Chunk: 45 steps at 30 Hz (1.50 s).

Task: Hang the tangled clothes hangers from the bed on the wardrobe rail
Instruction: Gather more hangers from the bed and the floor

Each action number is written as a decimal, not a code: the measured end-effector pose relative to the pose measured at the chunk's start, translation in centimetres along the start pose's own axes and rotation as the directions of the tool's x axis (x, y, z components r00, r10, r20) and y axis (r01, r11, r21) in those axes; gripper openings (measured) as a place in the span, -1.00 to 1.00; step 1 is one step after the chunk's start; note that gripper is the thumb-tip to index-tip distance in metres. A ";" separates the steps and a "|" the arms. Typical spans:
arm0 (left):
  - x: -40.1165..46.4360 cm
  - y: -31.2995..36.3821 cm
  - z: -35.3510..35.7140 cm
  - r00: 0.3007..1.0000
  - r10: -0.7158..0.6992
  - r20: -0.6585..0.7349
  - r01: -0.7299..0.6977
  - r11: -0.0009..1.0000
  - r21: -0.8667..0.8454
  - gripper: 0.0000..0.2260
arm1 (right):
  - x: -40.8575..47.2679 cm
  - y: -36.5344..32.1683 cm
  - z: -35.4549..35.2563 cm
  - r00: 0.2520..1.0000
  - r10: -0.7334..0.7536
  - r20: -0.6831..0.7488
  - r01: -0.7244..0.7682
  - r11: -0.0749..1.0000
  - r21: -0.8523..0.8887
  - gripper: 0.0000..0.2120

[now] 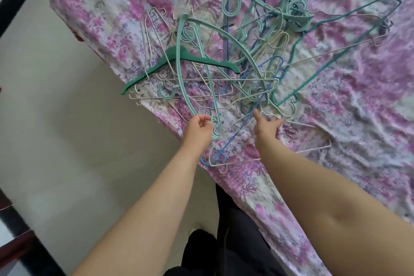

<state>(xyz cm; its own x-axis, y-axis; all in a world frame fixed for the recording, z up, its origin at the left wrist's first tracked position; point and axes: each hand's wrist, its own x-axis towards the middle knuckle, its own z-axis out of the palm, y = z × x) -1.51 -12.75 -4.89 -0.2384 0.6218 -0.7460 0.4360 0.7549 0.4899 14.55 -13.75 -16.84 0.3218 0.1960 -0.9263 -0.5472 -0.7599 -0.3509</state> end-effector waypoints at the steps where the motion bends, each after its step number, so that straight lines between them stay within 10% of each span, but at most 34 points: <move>1: 0.3 0.4 0.3 1.000 0.002 0.009 -0.002 1.000 0.003 -0.88 | 0.5 -1.1 0.2 0.999 -0.027 -0.036 0.028 1.000 0.014 0.14; 7: 1.4 0.4 1.6 0.999 -0.044 0.021 0.044 0.999 -0.011 -0.85 | 5.3 -5.8 0.2 0.977 0.167 -0.134 -0.131 0.961 0.244 -0.07; 13: 1.6 -0.9 2.5 0.995 -0.089 0.044 0.089 0.996 -0.004 -0.89 | 7.2 -5.2 0.6 0.983 0.155 -0.095 -0.146 0.985 0.096 -0.16; 18: 1.7 -1.0 2.3 0.991 -0.124 0.048 0.125 0.992 -0.013 -0.88 | 5.3 -6.4 1.6 0.976 0.132 0.172 -0.170 0.959 0.227 -0.79; 26: 0.6 1.2 2.7 0.996 -0.065 0.061 0.066 0.998 -0.018 -0.82 | 2.0 -8.2 1.6 0.973 0.034 0.230 -0.076 0.981 0.179 -0.88; 36: -1.5 5.2 4.1 0.986 0.063 0.153 -0.057 0.998 -0.041 -0.15 | -7.4 -10.9 -0.3 0.926 -0.154 0.346 0.117 0.985 0.126 -0.81; 45: -6.0 7.9 1.0 0.952 0.283 0.119 -0.277 0.959 -0.060 -0.61 | -14.4 -11.1 -3.6 0.872 -0.378 0.310 0.248 0.888 0.387 -0.78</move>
<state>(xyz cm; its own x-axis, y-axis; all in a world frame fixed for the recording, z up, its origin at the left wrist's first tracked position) 4.29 -10.72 3.02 -0.0005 0.7805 -0.6252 0.4320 0.5640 0.7038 18.78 -10.37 0.92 0.2477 0.6508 -0.7177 -0.7052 -0.3868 -0.5941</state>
